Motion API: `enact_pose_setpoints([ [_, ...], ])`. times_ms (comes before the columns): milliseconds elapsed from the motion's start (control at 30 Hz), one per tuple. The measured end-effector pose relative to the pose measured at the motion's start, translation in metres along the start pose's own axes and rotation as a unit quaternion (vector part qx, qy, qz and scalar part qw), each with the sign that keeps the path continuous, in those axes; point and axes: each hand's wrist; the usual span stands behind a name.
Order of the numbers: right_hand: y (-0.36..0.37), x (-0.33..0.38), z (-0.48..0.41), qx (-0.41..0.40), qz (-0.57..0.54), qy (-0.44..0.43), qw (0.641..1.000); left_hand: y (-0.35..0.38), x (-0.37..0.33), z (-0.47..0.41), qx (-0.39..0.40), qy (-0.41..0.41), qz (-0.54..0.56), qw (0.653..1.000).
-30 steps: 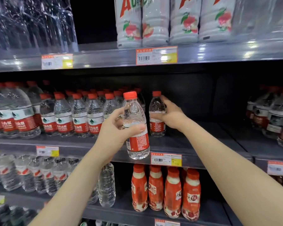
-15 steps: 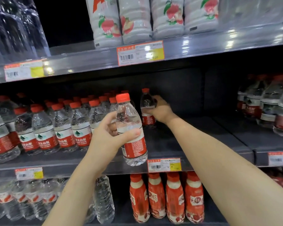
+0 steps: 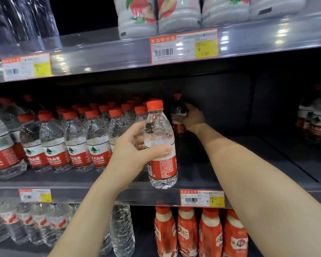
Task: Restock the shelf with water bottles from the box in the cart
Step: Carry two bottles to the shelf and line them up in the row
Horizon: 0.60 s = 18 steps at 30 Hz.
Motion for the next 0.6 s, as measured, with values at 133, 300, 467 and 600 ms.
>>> enact_pose_setpoints([
  [133, 0.005, -0.006, -0.007, -0.023, -0.034, -0.002, 0.999, -0.002, 0.006, -0.004, -0.006, -0.008, 0.025, 1.0],
  [300, 0.01, -0.012, -0.01, -0.044, -0.04, -0.022, 0.998, -0.005, 0.01, -0.004, -0.009, -0.006, 0.039, 0.999],
  [467, 0.01, -0.018, -0.015, -0.04, -0.017, -0.033, 0.998, -0.009, 0.012, -0.002, -0.013, -0.002, 0.033, 0.999],
  [600, 0.008, -0.019, -0.02, -0.04, 0.006, -0.031, 0.999, -0.011, 0.01, 0.0, -0.017, 0.006, 0.031, 0.999],
])
Point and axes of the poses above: each hand's wrist, its own z-axis away from the middle knuckle, its own y-axis out of the palm, x = y × z, and after that the axes turned 10 degrees about x, right-handed
